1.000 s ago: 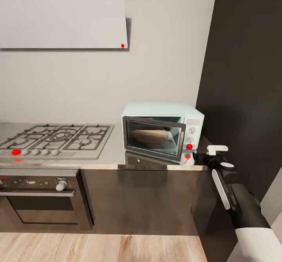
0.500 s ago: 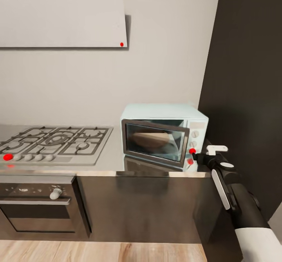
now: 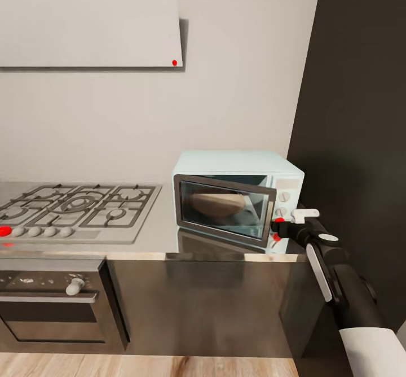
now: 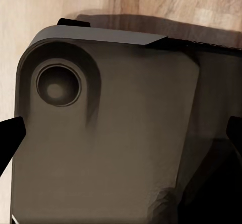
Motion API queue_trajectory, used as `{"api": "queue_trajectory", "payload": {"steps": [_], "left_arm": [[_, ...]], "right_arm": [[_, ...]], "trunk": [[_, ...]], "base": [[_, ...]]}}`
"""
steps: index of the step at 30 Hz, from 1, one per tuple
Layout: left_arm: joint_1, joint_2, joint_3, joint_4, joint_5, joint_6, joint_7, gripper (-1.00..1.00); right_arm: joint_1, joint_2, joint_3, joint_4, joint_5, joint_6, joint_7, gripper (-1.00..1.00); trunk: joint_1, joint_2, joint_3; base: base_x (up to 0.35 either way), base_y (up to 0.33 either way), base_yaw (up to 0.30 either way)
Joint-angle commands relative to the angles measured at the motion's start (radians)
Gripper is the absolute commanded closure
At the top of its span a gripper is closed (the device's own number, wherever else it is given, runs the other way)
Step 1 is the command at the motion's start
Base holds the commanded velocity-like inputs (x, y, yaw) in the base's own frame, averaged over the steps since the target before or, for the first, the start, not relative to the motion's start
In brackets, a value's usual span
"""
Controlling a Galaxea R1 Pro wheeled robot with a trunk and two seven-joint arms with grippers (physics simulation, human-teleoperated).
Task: In the kitchen, take the popcorn bag from the countertop, put it into the microwave, and heat it until the popcorn is cooked so the cooked popcorn ends up inside the bag.
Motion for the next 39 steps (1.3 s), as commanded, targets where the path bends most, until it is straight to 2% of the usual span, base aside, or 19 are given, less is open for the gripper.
{"api": "queue_trajectory", "payload": {"steps": [1, 7, 12, 16, 18, 21, 23, 29, 39], "left_arm": [[0.000, 0.000, 0.000, 0.000, 0.008, -0.002, 0.000, -1.00], [0.000, 0.000, 0.000, 0.001, 0.009, -0.002, 0.000, -1.00], [0.000, 0.000, 0.000, 0.001, 0.009, -0.002, 0.000, -1.00], [0.000, 0.000, 0.000, 0.001, 0.009, -0.002, 0.000, -1.00], [0.000, 0.000, 0.000, 0.001, 0.009, -0.002, 0.000, -1.00], [0.000, -0.001, 0.000, 0.001, 0.009, -0.002, -0.001, -1.00], [0.000, -0.001, 0.000, 0.001, 0.009, -0.002, 0.000, -1.00], [0.000, -0.001, 0.000, 0.001, 0.009, -0.002, 0.000, -1.00], [0.000, -0.001, -0.002, 0.001, 0.008, -0.003, -0.001, -1.00]], "right_arm": [[0.000, 0.001, 0.013, -0.001, -0.030, 0.006, 0.016, -1.00], [0.000, -0.004, 0.013, -0.001, -0.030, 0.006, 0.049, -1.00], [0.009, -0.008, 0.013, -0.001, -0.025, 0.007, 0.162, -1.00], [0.010, -0.006, 0.016, -0.004, -0.025, 0.008, 0.217, -1.00], [0.010, -0.003, 0.018, -0.005, -0.025, 0.011, 0.266, -1.00], [0.010, -0.003, 0.037, -0.009, -0.024, 0.014, 0.342, -1.00], [0.010, 0.000, 0.045, -0.011, -0.025, 0.017, 0.356, -1.00], [0.010, 0.005, 0.129, -0.017, -0.036, 0.021, 0.365, -1.00], [0.010, 0.000, 0.136, -0.017, -0.037, 0.021, 0.366, -1.00]], "trunk": [[0.000, 0.000, -0.001], [0.000, 0.000, -0.001], [0.000, 0.000, -0.001], [0.000, 0.000, -0.001], [0.000, 0.000, -0.001], [0.000, 0.000, -0.001], [0.000, 0.000, -0.001], [0.000, 0.000, -0.001], [0.000, 0.000, -0.001]], "base": [[0.000, 0.000, 0.000], [0.000, 0.000, 0.000], [0.000, 0.000, 0.000], [0.000, 0.000, 0.000], [0.000, 0.000, 0.000], [0.000, 0.000, 0.000], [0.000, 0.000, 0.000], [0.000, 0.000, 0.000], [-0.009, 0.000, 0.000]]}}
